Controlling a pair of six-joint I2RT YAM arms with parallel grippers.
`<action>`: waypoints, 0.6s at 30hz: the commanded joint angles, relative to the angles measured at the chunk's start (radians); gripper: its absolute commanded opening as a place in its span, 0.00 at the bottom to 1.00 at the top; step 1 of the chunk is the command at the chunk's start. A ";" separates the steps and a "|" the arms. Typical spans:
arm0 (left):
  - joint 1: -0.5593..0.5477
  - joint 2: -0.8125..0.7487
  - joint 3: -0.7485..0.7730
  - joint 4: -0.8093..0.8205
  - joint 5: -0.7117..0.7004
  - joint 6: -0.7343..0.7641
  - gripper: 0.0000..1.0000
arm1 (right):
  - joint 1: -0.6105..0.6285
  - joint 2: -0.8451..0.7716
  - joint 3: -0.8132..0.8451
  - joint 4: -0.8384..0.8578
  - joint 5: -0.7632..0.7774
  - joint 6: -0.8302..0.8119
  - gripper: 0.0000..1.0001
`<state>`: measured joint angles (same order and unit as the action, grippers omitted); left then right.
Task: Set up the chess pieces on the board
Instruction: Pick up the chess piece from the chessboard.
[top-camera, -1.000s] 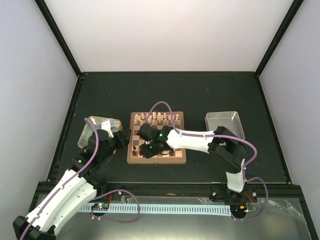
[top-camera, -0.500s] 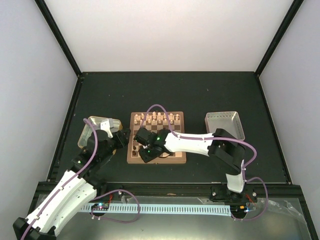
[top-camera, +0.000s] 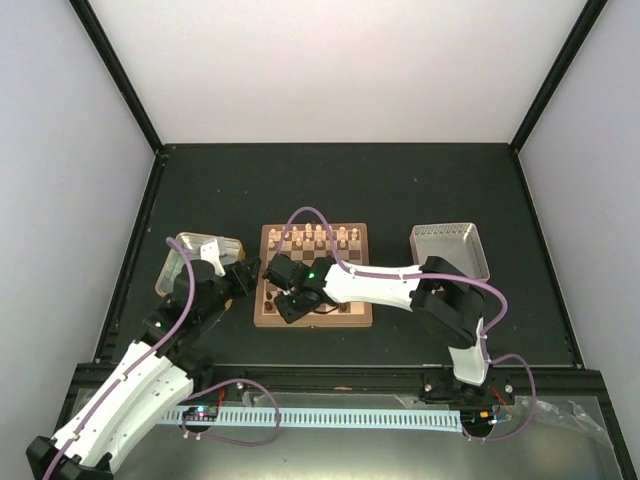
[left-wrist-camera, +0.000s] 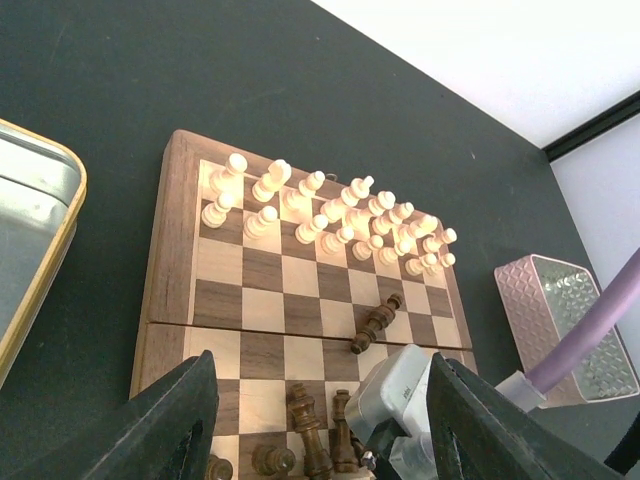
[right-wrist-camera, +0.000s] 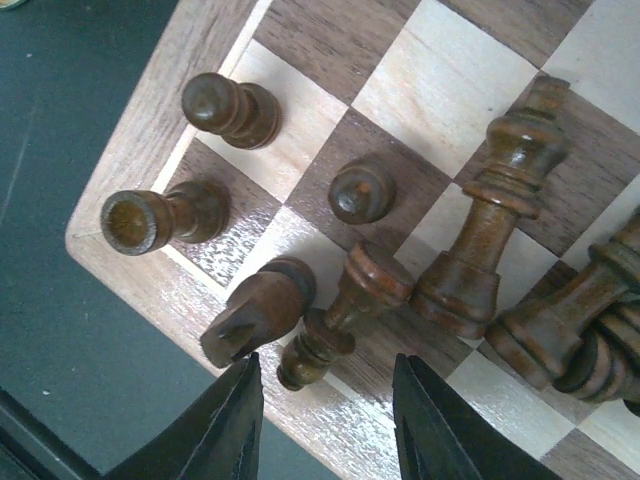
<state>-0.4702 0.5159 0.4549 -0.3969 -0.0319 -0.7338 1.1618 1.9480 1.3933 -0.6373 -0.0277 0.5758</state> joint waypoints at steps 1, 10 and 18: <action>0.010 -0.010 -0.007 -0.007 0.022 0.011 0.59 | 0.004 0.023 0.018 -0.015 0.040 -0.017 0.37; 0.012 -0.015 -0.013 -0.007 0.023 0.011 0.59 | 0.003 0.018 -0.001 -0.034 0.105 0.036 0.31; 0.014 -0.022 -0.018 -0.008 0.024 0.011 0.59 | -0.001 -0.038 -0.068 0.001 0.134 0.071 0.26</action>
<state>-0.4652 0.5049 0.4404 -0.3969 -0.0212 -0.7338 1.1618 1.9427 1.3556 -0.6399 0.0673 0.6243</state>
